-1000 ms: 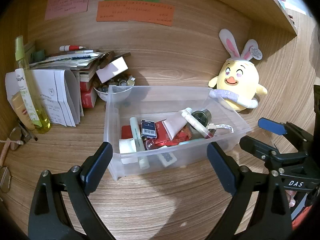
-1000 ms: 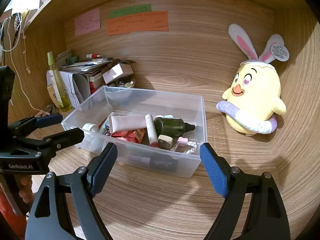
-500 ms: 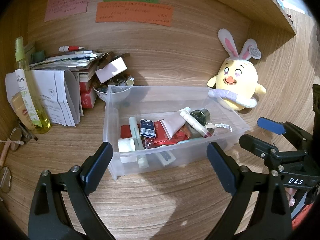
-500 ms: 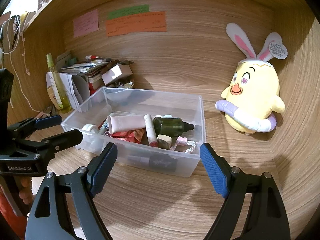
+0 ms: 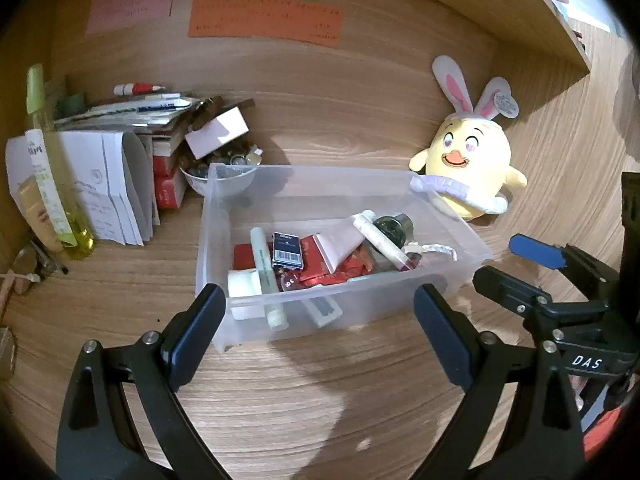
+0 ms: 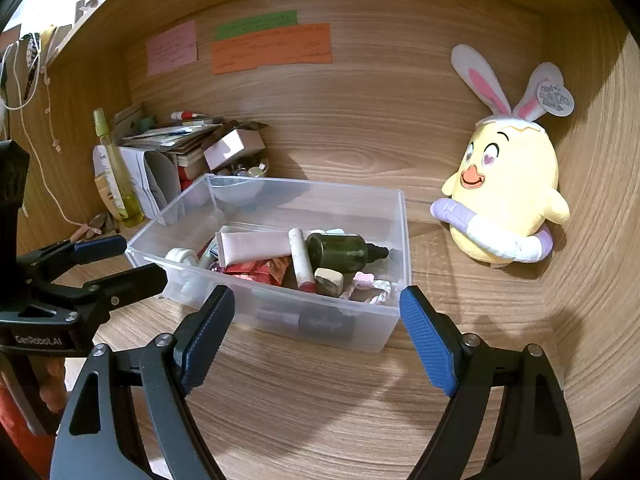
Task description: Organize objects
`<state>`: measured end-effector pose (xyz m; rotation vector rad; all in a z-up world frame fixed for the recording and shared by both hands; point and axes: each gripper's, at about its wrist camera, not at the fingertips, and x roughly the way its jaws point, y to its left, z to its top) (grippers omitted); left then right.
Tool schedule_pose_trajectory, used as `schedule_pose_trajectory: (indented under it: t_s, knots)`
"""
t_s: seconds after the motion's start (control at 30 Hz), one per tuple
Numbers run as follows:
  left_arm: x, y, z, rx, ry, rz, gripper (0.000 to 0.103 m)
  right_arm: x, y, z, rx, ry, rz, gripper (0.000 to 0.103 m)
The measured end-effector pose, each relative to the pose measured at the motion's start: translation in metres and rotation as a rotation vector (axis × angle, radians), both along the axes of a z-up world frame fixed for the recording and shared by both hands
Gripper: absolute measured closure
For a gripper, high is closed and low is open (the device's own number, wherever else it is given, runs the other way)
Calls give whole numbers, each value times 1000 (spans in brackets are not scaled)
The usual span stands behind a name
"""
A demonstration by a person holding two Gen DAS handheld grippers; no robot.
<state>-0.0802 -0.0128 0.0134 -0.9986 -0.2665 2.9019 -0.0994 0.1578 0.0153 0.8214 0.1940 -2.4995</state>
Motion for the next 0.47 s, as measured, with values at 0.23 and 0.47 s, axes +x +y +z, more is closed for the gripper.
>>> schedule_pose_trajectory:
  t_s: [0.23, 0.47]
  knots:
    - [1, 0, 0, -9, 15, 3, 7, 0, -1, -1, -2, -8, 3, 20]
    - [2, 3, 0, -18, 14, -5, 3, -1, -2, -4, -2, -18, 3, 20]
